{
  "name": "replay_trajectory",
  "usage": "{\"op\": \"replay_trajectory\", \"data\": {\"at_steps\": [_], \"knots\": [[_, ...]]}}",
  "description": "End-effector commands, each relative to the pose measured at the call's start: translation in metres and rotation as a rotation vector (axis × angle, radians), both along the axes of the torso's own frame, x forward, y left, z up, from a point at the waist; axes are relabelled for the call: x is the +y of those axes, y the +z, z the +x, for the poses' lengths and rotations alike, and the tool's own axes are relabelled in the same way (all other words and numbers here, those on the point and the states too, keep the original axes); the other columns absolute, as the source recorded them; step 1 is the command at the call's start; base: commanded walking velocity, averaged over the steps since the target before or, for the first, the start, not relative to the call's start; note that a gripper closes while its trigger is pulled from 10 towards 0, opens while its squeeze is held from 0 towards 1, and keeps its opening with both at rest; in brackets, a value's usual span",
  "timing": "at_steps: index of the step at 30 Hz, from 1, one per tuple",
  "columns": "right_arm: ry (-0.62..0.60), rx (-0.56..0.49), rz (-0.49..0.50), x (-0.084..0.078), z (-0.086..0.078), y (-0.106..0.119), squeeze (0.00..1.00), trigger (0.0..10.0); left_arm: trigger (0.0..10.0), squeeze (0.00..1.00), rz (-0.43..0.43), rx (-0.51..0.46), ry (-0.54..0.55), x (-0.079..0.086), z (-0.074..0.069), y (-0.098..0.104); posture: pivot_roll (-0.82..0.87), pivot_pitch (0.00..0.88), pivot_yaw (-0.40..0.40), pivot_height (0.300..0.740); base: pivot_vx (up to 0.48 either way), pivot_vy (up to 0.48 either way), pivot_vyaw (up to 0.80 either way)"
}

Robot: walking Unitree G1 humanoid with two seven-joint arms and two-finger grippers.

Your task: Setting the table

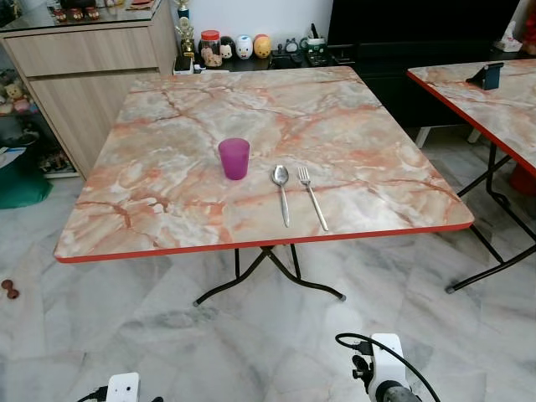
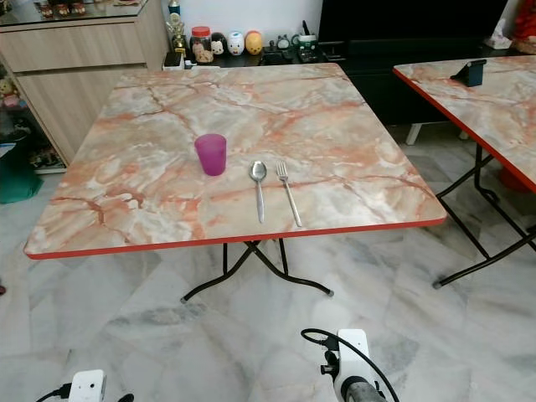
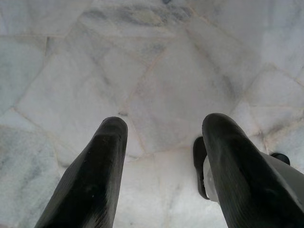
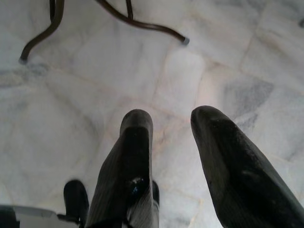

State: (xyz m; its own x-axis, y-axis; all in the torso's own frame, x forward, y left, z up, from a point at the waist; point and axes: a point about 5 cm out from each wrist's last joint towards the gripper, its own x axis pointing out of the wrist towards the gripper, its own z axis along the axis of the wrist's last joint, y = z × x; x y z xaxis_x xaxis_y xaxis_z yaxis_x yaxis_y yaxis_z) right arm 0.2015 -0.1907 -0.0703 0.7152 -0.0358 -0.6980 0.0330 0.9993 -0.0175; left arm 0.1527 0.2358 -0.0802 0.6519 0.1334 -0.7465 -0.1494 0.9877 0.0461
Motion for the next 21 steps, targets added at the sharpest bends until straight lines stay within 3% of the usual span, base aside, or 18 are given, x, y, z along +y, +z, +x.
{"op": "replay_trajectory", "data": {"at_steps": [1, 4, 7, 8, 14, 19, 21], "knots": [[0.015, -0.191, -0.007, -0.003, 0.017, 0.018, 0.00, 10.0, 10.0, 0.00, -0.005, -0.003, 0.014, 0.002, -0.001, 0.000, -0.05, 0.000, 0.027, 0.707, 0.000, 0.000, 0.00], [0.014, -0.530, -0.019, -0.008, 0.033, 0.058, 0.00, 10.0, 10.0, 0.00, 0.005, 0.009, 0.007, 0.003, -0.002, -0.001, -0.07, 0.000, 0.040, 0.707, 0.000, 0.000, 0.00], [0.015, -0.606, -0.030, -0.011, 0.032, 0.073, 0.00, 10.0, 10.0, 0.00, 0.005, 0.009, 0.008, 0.004, -0.002, -0.001, -0.07, 0.000, 0.041, 0.707, 0.000, 0.000, 0.00], [0.027, -0.681, -0.039, -0.010, 0.036, 0.095, 0.00, 10.0, 10.0, 0.00, 0.005, 0.007, 0.009, 0.004, -0.001, -0.001, -0.07, 0.000, 0.041, 0.707, 0.000, 0.000, 0.00], [0.035, -0.775, -0.031, -0.007, 0.054, 0.119, 0.00, 10.0, 10.0, 0.00, 0.004, -0.012, 0.020, 0.004, 0.003, 0.001, -0.06, 0.000, 0.035, 0.707, 0.000, 0.000, 0.00], [0.094, -0.846, -0.010, 0.010, 0.096, 0.148, 0.00, 10.0, 10.0, 0.00, 0.002, -0.023, 0.031, 0.002, 0.006, 0.001, -0.09, 0.000, 0.060, 0.707, 0.000, 0.000, 0.00], [0.095, -0.840, -0.005, 0.014, 0.105, 0.155, 0.00, 10.0, 10.0, 0.00, 0.002, -0.026, 0.029, 0.001, 0.006, 0.001, -0.08, 0.000, 0.053, 0.707, 0.000, 0.000, 0.00]]}}
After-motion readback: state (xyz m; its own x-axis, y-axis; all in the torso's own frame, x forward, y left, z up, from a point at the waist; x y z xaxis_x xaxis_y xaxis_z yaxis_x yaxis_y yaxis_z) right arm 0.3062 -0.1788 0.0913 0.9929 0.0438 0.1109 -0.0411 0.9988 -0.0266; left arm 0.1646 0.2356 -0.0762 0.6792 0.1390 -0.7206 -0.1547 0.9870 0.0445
